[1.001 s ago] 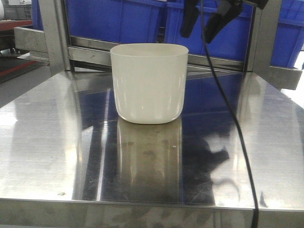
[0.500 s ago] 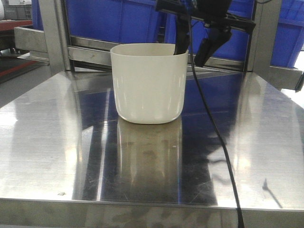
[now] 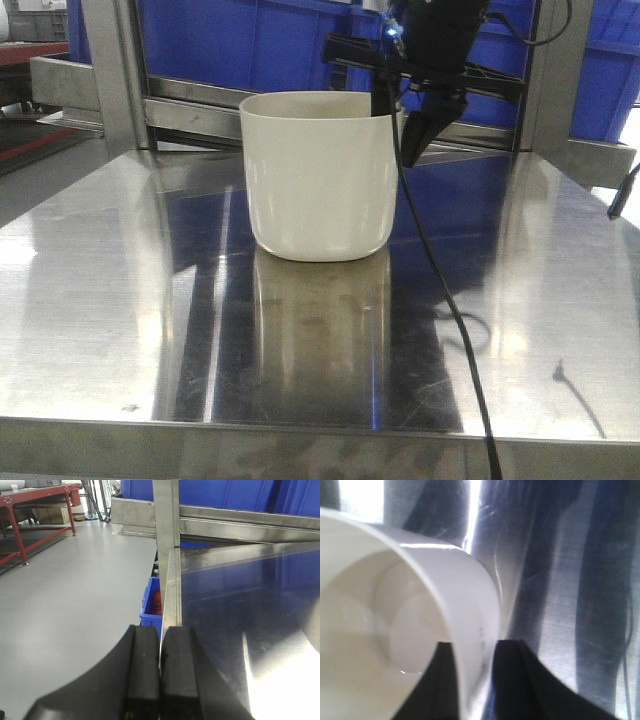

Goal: Move white bin to right shelf second layer
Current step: 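Lower the right gripper onto the white bin's rim and close it, then lift the white bin with the right gripper and swing it aside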

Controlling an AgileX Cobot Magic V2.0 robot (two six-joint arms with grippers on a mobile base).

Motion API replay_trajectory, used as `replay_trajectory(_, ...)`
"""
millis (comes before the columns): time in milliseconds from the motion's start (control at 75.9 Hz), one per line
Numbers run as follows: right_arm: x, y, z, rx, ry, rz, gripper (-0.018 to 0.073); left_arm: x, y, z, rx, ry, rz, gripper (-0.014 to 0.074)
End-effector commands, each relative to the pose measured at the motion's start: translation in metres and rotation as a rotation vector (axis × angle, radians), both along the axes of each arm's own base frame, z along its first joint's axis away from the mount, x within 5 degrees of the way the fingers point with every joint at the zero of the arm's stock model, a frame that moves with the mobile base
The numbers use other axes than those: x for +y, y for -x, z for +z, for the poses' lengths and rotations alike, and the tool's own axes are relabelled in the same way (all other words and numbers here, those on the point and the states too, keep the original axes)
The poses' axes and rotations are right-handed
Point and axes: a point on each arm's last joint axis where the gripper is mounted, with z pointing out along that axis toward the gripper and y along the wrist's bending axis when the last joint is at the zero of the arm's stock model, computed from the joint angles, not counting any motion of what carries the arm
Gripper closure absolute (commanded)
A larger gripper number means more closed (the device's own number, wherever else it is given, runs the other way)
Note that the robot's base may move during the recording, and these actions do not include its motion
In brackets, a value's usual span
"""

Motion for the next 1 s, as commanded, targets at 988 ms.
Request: replay_trajectory(988,-0.159,0.072,0.074,-0.416,0.140,-0.096,0.0511,0.000,-0.001,-0.004,-0.064,0.009,-0.003,0.0512)
